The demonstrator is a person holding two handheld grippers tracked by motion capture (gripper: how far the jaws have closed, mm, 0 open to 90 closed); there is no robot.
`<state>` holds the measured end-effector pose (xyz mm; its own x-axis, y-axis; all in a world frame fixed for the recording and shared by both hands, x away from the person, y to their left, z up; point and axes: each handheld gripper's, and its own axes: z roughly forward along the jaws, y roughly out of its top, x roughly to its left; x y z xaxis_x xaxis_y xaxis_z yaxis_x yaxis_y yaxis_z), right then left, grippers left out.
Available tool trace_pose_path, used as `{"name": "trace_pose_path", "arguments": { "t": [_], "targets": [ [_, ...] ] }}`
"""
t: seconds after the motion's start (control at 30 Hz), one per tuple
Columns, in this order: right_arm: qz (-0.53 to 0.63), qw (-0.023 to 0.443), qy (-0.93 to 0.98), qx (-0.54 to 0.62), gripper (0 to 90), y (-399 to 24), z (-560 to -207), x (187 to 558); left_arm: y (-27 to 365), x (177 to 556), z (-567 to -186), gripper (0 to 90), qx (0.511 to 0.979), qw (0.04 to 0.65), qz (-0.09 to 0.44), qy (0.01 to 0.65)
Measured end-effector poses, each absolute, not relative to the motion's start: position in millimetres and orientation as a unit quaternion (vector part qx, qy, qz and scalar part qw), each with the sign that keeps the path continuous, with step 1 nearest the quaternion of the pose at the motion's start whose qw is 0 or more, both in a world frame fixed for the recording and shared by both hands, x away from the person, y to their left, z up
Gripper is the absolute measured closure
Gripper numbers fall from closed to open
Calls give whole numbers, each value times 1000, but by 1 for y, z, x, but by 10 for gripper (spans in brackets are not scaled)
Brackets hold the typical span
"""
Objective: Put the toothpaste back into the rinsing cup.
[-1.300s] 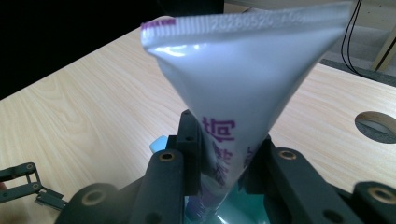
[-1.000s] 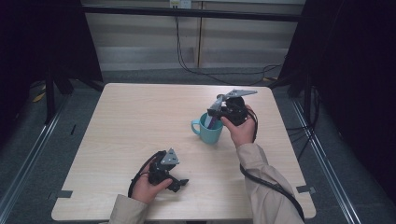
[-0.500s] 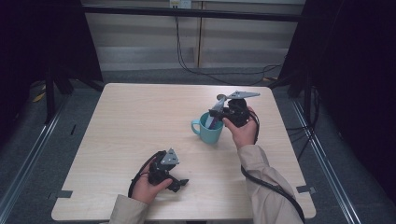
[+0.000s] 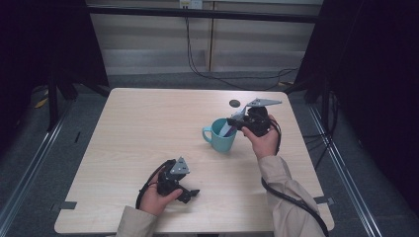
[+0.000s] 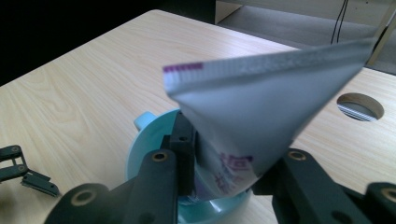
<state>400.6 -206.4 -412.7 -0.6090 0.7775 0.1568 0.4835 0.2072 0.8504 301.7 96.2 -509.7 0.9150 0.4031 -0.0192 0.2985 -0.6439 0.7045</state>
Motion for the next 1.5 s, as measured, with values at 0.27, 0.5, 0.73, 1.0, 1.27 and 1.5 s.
{"name": "trace_pose_path", "arguments": {
  "t": [0.27,0.5,0.73,1.0,1.27,1.5],
  "targets": [
    [473,157,759,419,653,-214,-414,397,96,302,-510,29,904,375,70,194],
    [478,163,748,431,583,-221,-416,394,96,301,-510,29,903,376,69,196],
    [480,165,741,440,520,-226,-418,393,96,301,-510,29,903,377,69,197],
    [482,161,739,443,392,-228,-415,393,96,301,-510,29,903,377,69,197],
    [476,151,738,453,328,-233,-418,391,96,301,-510,29,903,377,69,197],
    [468,157,745,448,320,-234,-419,388,96,301,-510,29,903,377,69,197]
  ]
}}
